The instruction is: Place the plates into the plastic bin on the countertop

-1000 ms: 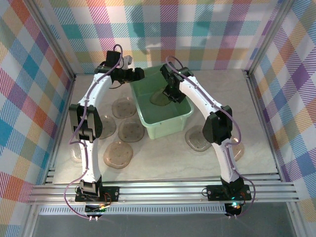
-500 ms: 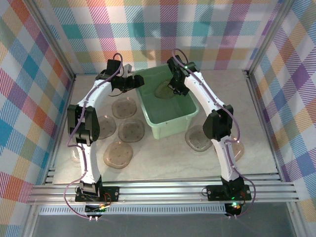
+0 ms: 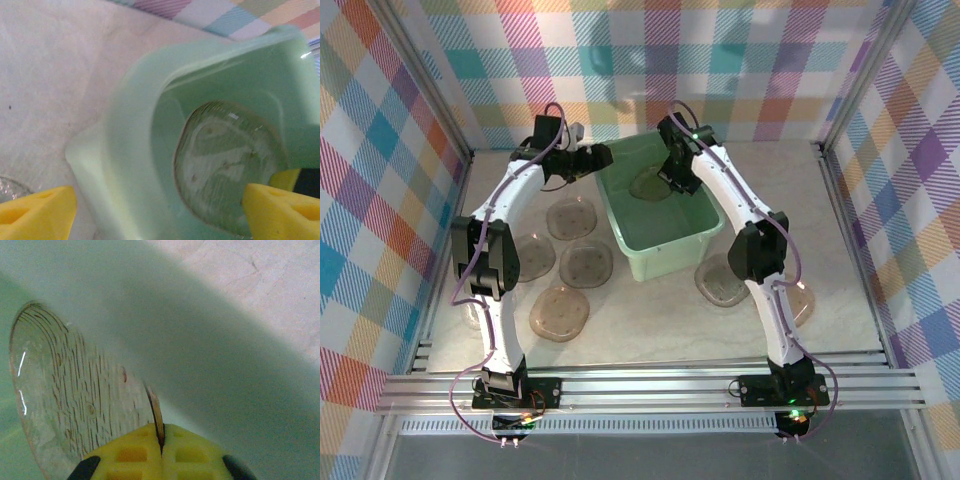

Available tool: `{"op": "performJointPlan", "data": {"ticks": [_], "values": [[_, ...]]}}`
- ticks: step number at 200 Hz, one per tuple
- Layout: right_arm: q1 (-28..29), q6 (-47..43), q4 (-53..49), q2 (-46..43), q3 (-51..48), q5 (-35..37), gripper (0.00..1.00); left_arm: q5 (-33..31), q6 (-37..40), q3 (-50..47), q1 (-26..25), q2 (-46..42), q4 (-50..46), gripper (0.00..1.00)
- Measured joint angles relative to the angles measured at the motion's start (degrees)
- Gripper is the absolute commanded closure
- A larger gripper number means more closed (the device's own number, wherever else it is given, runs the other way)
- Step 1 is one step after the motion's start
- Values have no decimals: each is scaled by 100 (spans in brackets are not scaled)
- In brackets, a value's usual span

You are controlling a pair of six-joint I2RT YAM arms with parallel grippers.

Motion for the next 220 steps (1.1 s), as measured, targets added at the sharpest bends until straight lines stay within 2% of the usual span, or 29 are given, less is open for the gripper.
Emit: {"op": "performJointPlan", "data": {"ticks": [90, 175, 220], "values": [[546, 1064, -229, 15, 0, 334, 100, -116, -37, 286, 269, -2, -129, 12], [710, 2223, -221, 540, -46, 717, 100, -249, -37, 184, 485, -223, -190, 12], [756, 2557, 4, 675, -118, 765, 100, -293, 33, 24, 509, -345, -236, 12]]}}
